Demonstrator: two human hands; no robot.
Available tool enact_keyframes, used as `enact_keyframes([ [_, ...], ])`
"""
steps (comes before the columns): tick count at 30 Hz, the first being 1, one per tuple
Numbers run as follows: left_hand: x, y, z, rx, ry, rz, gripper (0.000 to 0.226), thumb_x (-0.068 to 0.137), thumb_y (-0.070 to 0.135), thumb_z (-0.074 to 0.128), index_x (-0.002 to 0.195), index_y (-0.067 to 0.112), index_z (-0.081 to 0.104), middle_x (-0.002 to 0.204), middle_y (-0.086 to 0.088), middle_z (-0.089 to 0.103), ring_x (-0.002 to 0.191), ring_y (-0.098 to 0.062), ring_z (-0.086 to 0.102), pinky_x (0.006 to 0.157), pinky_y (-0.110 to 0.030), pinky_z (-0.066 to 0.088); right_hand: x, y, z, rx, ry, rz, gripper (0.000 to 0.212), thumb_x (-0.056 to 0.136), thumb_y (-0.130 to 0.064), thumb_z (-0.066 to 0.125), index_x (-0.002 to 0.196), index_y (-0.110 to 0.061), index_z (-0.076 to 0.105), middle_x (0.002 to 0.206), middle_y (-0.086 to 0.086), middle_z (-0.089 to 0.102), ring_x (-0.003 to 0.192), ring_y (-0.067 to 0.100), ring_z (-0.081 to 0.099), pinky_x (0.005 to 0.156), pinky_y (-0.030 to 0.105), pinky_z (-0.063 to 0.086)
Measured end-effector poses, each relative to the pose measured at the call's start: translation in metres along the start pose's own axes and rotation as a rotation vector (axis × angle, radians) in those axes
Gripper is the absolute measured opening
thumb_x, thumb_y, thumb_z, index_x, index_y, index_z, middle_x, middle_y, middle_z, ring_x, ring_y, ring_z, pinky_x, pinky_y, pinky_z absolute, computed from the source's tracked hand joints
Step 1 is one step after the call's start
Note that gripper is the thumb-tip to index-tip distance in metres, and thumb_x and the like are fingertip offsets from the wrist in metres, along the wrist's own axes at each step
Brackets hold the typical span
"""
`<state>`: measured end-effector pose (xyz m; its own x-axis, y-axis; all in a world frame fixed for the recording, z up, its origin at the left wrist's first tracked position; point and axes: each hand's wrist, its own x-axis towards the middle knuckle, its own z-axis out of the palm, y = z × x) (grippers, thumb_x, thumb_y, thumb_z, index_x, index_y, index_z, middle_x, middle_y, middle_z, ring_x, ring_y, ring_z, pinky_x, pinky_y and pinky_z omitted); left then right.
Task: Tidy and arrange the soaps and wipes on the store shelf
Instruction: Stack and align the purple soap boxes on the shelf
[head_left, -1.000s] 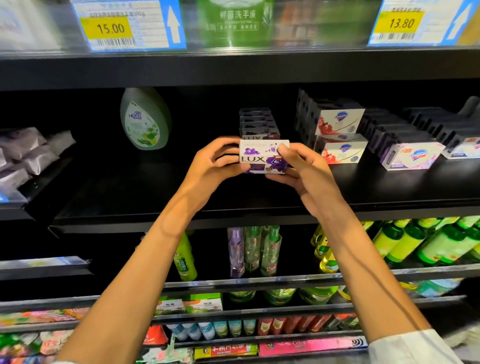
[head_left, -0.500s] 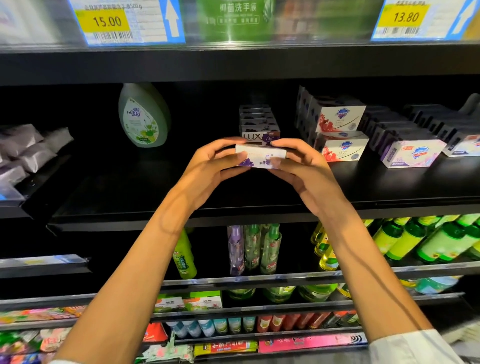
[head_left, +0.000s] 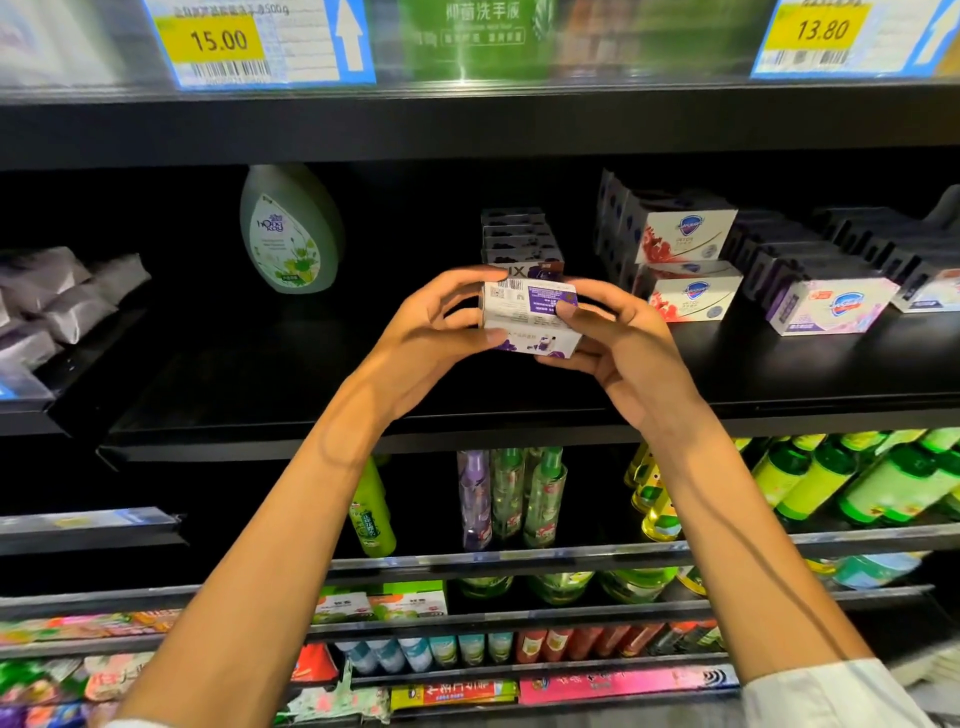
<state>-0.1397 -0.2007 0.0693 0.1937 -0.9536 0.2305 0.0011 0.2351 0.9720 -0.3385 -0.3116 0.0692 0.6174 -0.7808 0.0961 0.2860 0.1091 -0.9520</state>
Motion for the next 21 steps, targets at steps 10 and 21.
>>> enact_keyframes([
  [10, 0.0009, 0.0000, 0.0024, -0.055, 0.028, -0.097, 0.055, 0.095, 0.005, 0.070, 0.145, 0.010, 0.048, 0.131, -0.018, 0.069, 0.124, -0.032, 0.066, 0.104, -0.052, 0.054, -0.0027, 0.0041, -0.0003, -0.103, -0.030, -0.077, 0.042, 0.091, -0.007, 0.076, 0.130, -0.015, 0.062, 0.123, 0.011, 0.074, 0.115, 0.032, 0.071, 0.087, 0.051, 0.063],
  [21, 0.0008, -0.0010, -0.0022, -0.008, 0.049, -0.043, 0.064, 0.089, -0.010, 0.072, 0.145, 0.011, 0.049, 0.133, -0.021, 0.066, 0.123, -0.036, 0.066, 0.105, -0.058, 0.052, -0.0017, 0.0031, 0.0015, -0.107, -0.060, -0.030, 0.042, 0.092, -0.006, 0.075, 0.132, -0.006, 0.062, 0.117, 0.016, 0.076, 0.111, 0.035, 0.073, 0.090, 0.046, 0.063],
])
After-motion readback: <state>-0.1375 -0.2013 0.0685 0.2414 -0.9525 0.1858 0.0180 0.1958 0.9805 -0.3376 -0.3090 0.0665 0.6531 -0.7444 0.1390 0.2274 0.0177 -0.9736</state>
